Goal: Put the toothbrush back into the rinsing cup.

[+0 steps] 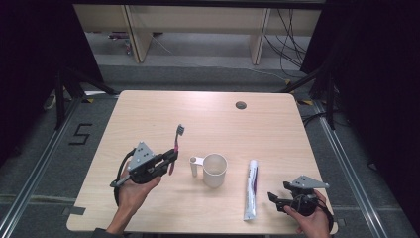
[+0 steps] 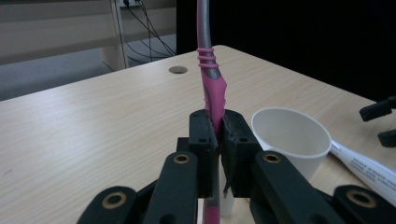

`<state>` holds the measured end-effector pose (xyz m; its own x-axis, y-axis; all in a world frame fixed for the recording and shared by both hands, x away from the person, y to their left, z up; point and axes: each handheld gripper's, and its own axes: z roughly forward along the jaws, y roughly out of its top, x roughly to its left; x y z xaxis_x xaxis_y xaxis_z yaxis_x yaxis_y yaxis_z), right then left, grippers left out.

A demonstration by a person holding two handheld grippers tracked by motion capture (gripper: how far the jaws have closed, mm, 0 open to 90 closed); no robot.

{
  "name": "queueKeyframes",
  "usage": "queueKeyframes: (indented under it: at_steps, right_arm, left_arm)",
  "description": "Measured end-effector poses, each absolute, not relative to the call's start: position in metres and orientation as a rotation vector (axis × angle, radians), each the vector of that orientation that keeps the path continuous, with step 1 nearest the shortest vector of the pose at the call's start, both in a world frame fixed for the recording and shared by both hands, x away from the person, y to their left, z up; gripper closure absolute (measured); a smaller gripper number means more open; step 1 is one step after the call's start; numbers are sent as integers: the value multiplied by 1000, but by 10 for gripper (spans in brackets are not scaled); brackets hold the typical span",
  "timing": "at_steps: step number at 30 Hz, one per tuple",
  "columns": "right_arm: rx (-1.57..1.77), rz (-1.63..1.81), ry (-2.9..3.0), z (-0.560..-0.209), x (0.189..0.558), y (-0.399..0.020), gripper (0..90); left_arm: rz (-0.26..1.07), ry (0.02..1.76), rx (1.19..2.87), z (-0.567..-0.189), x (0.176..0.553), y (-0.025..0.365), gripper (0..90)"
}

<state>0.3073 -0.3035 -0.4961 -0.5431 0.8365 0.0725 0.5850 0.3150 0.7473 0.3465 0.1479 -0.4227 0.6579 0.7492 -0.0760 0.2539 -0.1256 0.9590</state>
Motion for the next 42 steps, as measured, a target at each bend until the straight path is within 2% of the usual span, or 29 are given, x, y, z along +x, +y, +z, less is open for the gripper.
queueKeyframes:
  at_steps: [21,42]
  right_arm:
    - [1269,1060,2256,-496,307,-304,265]
    - [1268,1069,2262,-496,307,-304,265]
  left_arm:
    - [532,777,1580,-405,368,114,829]
    - [514,788,1556,-422,377,101,829]
